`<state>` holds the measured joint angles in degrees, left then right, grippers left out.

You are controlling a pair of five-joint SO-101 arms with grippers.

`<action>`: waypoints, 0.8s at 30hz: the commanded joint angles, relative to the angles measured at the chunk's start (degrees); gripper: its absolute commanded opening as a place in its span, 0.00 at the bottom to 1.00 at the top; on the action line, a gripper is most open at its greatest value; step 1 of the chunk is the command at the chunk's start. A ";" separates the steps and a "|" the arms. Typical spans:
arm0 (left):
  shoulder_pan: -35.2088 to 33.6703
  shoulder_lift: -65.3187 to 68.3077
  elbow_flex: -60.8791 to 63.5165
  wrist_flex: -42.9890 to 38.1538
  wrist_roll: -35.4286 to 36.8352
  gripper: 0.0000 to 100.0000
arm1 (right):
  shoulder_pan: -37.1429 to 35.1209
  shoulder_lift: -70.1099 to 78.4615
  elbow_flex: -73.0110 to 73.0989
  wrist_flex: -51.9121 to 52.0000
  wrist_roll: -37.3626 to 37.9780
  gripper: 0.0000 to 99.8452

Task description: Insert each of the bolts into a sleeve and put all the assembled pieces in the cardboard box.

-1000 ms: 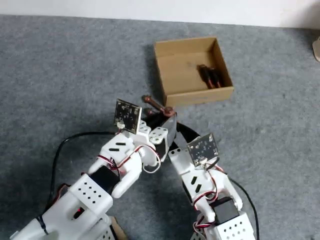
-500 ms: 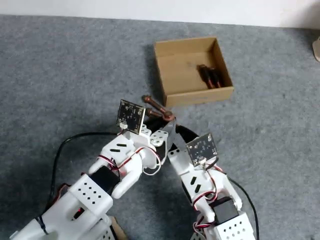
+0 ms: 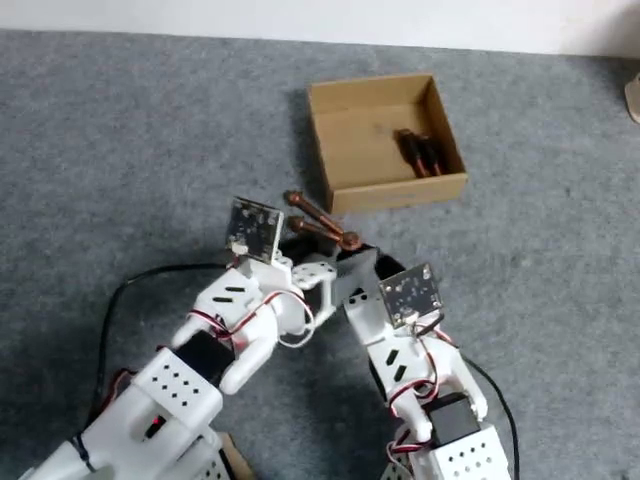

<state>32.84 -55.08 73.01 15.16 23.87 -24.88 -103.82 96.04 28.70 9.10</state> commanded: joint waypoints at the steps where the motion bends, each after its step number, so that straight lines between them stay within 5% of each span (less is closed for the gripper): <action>1: 1.10 -0.40 -0.40 1.76 0.09 0.47 | 0.31 -1.45 5.76 -1.54 0.18 0.00; 24: -1.98 -7.52 0.31 2.29 0.53 0.45 | 4.70 -1.36 5.67 2.42 -1.58 0.00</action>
<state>31.78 -57.45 73.54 17.10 23.96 -21.19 -103.91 96.04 31.08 8.31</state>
